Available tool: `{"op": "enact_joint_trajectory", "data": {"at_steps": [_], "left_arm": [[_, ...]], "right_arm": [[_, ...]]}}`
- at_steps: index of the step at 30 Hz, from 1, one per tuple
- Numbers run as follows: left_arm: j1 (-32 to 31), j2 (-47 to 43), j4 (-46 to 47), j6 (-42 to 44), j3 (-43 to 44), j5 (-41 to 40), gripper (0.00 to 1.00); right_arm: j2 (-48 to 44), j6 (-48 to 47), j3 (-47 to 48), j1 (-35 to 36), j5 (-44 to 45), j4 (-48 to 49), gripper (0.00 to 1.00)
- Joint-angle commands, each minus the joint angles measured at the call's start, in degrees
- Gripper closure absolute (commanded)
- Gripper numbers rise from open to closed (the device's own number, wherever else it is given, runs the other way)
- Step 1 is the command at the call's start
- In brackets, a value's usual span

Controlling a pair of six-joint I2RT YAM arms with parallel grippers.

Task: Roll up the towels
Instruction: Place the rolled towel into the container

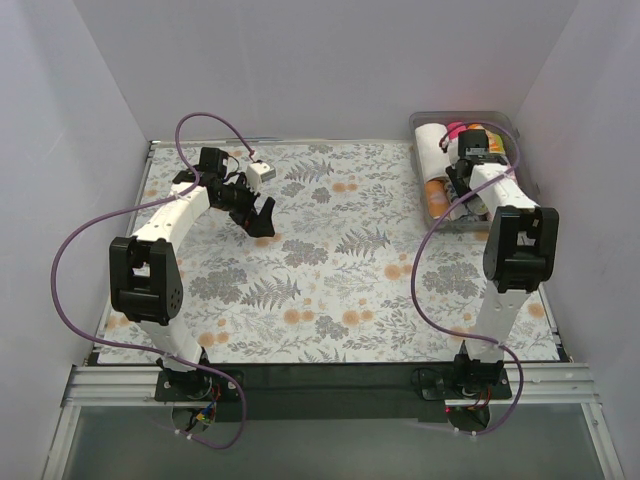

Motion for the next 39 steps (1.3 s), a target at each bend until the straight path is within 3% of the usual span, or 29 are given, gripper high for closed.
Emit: {"op": "enact_joint_trajectory", "data": {"at_steps": [1, 12, 20, 25, 26, 28, 29, 30, 39], "left_arm": [[-0.14, -1.35, -0.67, 0.95, 0.63, 1.02, 0.02], [-0.23, 0.41, -2.86, 2.10, 2.82, 1.29, 0.02], [-0.23, 0.94, -3.83, 2.62, 3.70, 0.50, 0.02], [-0.14, 0.59, -3.31, 2.36, 3.44, 0.41, 0.02], [-0.14, 0.58, -3.22, 2.36, 3.44, 0.32, 0.02], [-0.14, 0.58, -2.95, 2.27, 3.44, 0.41, 0.02], [-0.14, 0.58, -2.95, 2.27, 3.35, 0.41, 0.02], [-0.23, 0.58, -2.87, 2.27, 3.35, 0.32, 0.02], [-0.23, -0.03, -2.60, 2.71, 2.74, 0.76, 0.02]], "right_arm": [[-0.58, 2.77, 2.44, -3.51, -12.99, -8.44, 0.99], [6.00, 2.60, 4.46, -13.54, -33.91, -13.62, 0.99], [8.48, 2.15, 5.78, -16.09, -35.95, -15.12, 0.97], [5.67, 3.30, 7.80, -16.18, -32.17, -15.12, 0.77], [5.23, 4.08, 8.15, -16.18, -30.60, -15.04, 0.65], [4.08, 4.88, 9.38, -16.09, -29.45, -15.30, 0.58], [3.65, 5.66, 9.64, -16.18, -28.66, -15.39, 0.41], [2.94, 5.76, 10.00, -16.18, -28.74, -15.56, 0.36], [-0.66, 6.20, 10.88, -16.00, -30.41, -17.67, 0.32]]}}
